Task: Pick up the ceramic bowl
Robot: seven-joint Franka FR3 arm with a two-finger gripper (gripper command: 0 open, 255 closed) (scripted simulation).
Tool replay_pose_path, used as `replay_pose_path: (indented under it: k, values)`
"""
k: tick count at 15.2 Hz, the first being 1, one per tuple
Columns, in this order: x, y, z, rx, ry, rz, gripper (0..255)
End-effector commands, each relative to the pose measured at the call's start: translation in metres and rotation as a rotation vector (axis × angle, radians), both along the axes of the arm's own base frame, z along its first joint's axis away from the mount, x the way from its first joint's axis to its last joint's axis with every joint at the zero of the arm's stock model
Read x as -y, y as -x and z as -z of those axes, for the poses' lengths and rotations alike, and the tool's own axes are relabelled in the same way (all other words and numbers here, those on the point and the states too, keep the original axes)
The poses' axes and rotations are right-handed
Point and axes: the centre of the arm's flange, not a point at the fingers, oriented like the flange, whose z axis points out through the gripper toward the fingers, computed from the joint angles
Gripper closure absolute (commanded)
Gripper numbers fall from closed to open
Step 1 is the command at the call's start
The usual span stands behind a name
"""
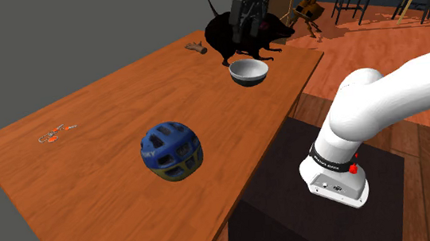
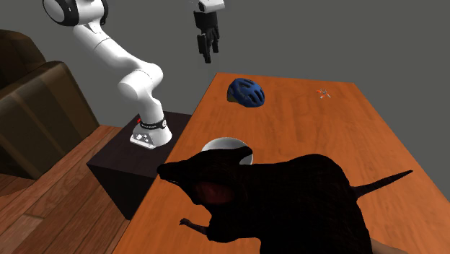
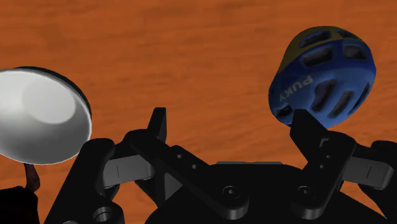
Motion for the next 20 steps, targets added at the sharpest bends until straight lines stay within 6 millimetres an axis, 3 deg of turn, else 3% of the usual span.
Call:
replay_pose_path:
  k: [1,20]
  values:
    - [0.0,0.0,0.0,0.0,0.0,0.0,0]
    - [0.142,-0.11,0.166,-0.089,0.123,-0.189,0]
